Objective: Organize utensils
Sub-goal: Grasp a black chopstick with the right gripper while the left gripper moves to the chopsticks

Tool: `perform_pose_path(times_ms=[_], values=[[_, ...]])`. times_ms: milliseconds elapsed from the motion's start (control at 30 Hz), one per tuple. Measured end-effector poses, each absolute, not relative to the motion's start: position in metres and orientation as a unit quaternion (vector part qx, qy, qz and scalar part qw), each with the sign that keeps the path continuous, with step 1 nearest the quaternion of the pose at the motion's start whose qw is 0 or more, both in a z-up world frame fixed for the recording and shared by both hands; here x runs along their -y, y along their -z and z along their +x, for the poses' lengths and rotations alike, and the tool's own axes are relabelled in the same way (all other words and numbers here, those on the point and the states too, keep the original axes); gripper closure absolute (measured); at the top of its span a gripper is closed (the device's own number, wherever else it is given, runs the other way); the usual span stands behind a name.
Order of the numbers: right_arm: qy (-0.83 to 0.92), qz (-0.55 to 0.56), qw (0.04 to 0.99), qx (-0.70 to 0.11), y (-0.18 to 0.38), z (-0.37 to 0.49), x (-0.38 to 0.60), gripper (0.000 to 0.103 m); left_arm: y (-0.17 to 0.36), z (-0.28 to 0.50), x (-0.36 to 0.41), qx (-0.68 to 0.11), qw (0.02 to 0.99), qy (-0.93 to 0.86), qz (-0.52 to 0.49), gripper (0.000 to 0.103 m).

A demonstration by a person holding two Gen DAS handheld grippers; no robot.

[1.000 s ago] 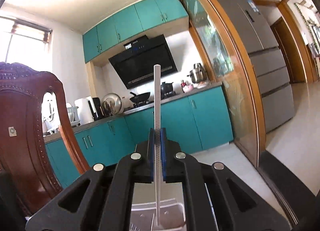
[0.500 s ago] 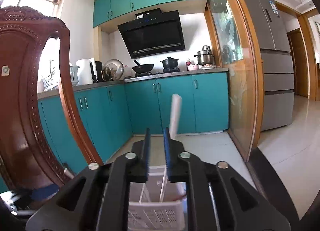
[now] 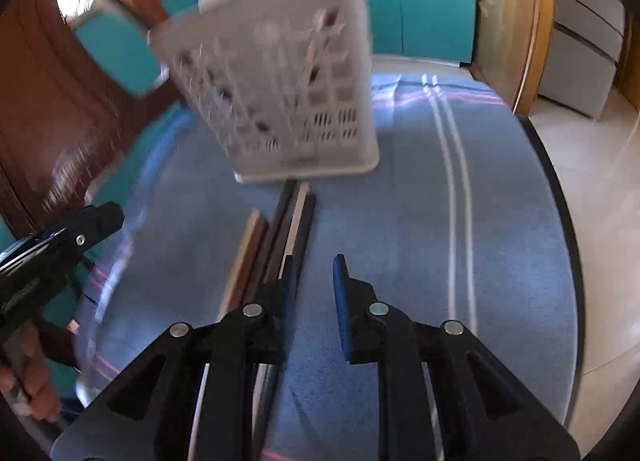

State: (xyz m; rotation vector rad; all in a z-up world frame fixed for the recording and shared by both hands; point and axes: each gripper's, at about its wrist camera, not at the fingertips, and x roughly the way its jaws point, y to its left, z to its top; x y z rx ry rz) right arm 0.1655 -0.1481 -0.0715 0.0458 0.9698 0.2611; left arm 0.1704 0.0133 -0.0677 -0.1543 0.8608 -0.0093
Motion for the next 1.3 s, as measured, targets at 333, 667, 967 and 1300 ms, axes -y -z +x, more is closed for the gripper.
perform_pose_path(times_ms=[333, 667, 967, 1300], values=[[-0.129, 0.004, 0.865, -0.485, 0.091, 0.168, 0.121, 0.083, 0.086, 0.175, -0.020, -0.449, 0.891, -0.025, -0.067, 0.047], [-0.108, 0.044, 0.863, -0.491, 0.092, 0.178, 0.134, 0.083, 0.090, 0.183, -0.015, -0.459, 0.886, -0.019, -0.059, 0.040], [-0.104, 0.061, 0.862, -0.493, 0.086, 0.169, 0.154, 0.096, 0.096, 0.186, 0.000, -0.469, 0.882, -0.006, -0.043, 0.038], [-0.080, 0.102, 0.868, -0.479, 0.076, 0.163, 0.194, 0.097, 0.095, 0.182, 0.011, -0.467, 0.883, 0.020, -0.042, 0.037]])
